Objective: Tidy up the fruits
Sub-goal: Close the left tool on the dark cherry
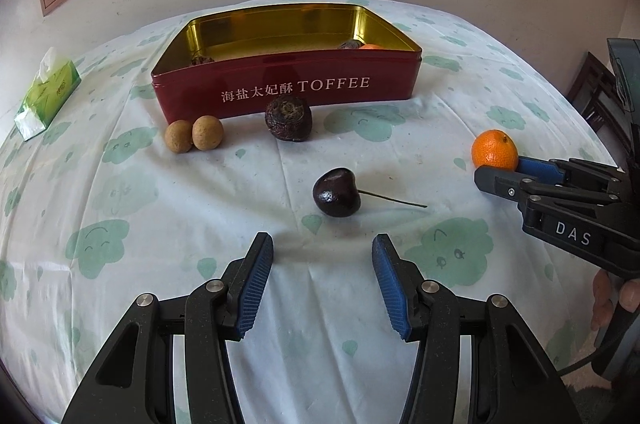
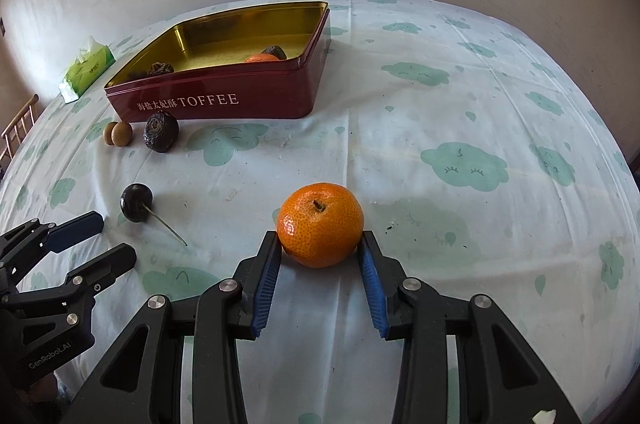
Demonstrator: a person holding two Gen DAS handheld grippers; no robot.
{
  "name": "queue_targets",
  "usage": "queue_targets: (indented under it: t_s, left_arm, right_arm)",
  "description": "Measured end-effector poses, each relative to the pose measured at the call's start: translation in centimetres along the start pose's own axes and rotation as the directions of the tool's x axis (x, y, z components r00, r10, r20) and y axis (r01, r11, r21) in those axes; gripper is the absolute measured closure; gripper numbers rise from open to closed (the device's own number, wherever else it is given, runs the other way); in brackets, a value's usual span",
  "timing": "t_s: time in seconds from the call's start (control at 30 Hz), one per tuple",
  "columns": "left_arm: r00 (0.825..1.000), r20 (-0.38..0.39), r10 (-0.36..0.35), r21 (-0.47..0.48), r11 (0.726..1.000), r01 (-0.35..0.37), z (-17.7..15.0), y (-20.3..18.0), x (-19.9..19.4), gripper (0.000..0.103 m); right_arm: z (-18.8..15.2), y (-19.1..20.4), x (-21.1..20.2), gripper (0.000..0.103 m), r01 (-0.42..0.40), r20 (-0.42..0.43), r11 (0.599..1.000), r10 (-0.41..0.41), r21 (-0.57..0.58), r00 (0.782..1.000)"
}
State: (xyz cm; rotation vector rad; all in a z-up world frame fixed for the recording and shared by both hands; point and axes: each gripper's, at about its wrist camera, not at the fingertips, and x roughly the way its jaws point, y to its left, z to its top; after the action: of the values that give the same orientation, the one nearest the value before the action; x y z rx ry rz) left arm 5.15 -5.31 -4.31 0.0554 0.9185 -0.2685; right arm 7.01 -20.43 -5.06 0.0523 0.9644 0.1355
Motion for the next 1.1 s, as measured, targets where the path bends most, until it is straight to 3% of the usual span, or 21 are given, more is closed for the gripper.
queue_targets:
  t_s: [0.6, 0.77, 1.1]
  left_arm:
    - [0.999, 0.024, 0.035, 0.02, 0.999, -0.035, 2.1, -1.1, 2.0, 0.051]
    - [0.999, 0.033, 0.033, 0.012, 0.999, -0.034, 2.1, -0.8, 1.9, 0.067]
    - [0.999, 0.037, 0.03, 0.014, 0.999, -0.031, 1.9, -0.9, 1.8, 0.074]
  right_arm:
    - [-0.2, 0.2, -0.1, 0.066, 0.008, 0.012, 1.0, -0.008, -0.011, 1.0]
    - [-0.2, 0.2, -0.1, 0.066, 0.008, 0.013, 1.0, -0.007, -0.011, 1.0]
    - [-0.3, 0.3, -0.1, 0.065, 0.009, 0.014, 1.0, -0.009, -0.013, 1.0]
